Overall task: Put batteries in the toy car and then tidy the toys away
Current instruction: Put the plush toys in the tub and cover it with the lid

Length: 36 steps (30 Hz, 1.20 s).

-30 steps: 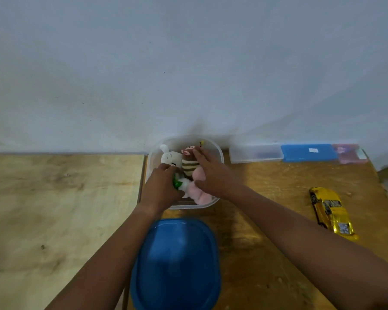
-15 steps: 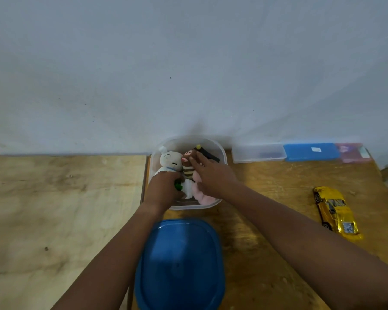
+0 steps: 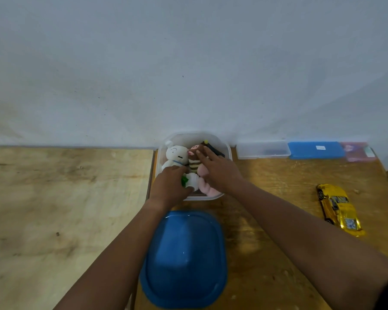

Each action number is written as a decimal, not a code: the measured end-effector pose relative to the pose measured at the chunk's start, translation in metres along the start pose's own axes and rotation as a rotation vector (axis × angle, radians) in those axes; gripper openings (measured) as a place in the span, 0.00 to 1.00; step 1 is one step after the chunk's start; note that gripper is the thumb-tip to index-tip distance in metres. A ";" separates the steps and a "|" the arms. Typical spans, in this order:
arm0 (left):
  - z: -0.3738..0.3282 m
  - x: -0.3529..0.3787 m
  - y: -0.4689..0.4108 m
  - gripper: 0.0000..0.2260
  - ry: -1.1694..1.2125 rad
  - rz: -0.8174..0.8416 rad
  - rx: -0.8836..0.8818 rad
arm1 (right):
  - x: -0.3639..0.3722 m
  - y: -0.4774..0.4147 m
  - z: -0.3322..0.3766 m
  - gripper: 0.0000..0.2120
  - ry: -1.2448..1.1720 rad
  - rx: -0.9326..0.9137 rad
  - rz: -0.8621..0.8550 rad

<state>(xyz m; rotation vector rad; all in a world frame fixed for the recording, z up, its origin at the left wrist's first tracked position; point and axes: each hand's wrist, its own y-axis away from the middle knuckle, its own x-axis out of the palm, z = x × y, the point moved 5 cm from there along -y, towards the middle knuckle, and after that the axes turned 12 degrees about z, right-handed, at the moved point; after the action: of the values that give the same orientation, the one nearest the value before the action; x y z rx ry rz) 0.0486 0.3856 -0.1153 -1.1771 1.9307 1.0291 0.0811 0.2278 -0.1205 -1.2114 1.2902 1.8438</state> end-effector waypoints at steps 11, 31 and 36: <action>0.020 0.039 0.125 0.22 0.283 -0.430 -0.315 | 0.088 0.139 0.002 0.15 -0.651 0.319 -0.482; 0.006 0.094 0.237 0.25 0.559 -0.659 -0.528 | 0.129 0.198 0.026 0.14 -1.474 0.293 -0.231; -0.007 0.051 0.197 0.24 0.511 -0.684 -0.434 | 0.079 0.187 0.011 0.13 -1.436 0.278 -0.417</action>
<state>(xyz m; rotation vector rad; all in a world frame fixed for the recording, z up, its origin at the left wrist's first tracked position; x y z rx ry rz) -0.1517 0.4159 -0.0971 -2.3209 1.4512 0.8235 -0.1132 0.1664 -0.1152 0.1459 0.3624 1.5082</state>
